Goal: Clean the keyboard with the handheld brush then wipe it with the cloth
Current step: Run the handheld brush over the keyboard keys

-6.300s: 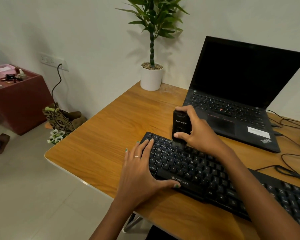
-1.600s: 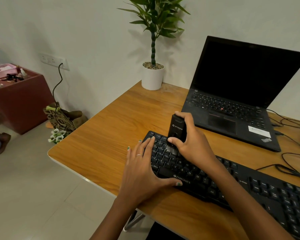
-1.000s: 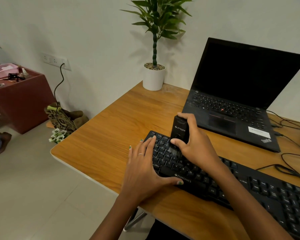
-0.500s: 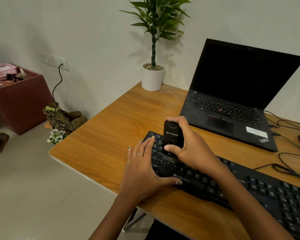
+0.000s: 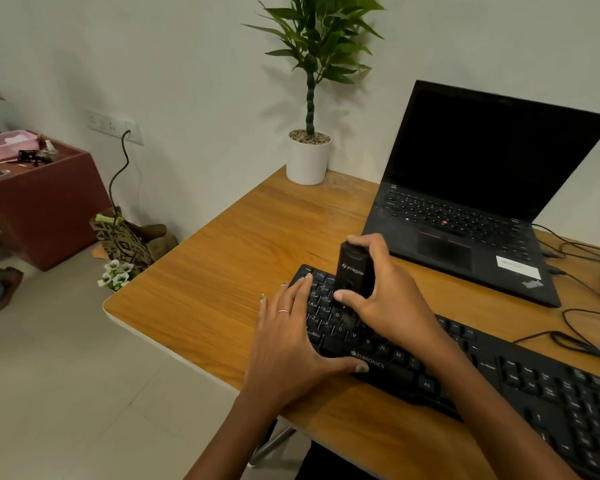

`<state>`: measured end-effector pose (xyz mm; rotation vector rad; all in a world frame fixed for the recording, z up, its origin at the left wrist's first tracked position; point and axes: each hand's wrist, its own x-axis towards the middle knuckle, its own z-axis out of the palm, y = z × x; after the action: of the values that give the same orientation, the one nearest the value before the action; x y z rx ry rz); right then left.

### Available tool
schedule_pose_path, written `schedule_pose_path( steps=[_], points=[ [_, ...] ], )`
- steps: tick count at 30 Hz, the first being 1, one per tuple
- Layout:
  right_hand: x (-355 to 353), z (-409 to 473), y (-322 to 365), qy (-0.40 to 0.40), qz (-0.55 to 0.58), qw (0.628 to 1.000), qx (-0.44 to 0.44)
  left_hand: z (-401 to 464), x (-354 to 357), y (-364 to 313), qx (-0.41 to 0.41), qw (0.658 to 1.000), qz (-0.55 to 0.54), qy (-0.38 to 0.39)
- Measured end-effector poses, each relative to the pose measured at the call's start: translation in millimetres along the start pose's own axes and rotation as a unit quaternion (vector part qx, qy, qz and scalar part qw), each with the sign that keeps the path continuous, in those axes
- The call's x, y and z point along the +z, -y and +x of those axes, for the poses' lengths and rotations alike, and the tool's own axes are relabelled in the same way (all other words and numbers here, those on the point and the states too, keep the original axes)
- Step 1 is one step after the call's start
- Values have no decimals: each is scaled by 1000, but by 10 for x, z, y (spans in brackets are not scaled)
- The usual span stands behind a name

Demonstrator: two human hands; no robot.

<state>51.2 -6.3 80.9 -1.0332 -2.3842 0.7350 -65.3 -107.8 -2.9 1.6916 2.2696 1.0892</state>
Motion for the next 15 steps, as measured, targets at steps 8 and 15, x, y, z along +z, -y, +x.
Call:
schedule_pose_path(
  steps=[8, 15],
  points=[
    [-8, -26, -11, -8, 3, 1000, -8, -10, 2, -3, 2, 1000, -2, -4],
    [0, -24, 7, 34, 46, 998, -27, 7, -3, -2, 2, 1000, -7, -5]
  ],
)
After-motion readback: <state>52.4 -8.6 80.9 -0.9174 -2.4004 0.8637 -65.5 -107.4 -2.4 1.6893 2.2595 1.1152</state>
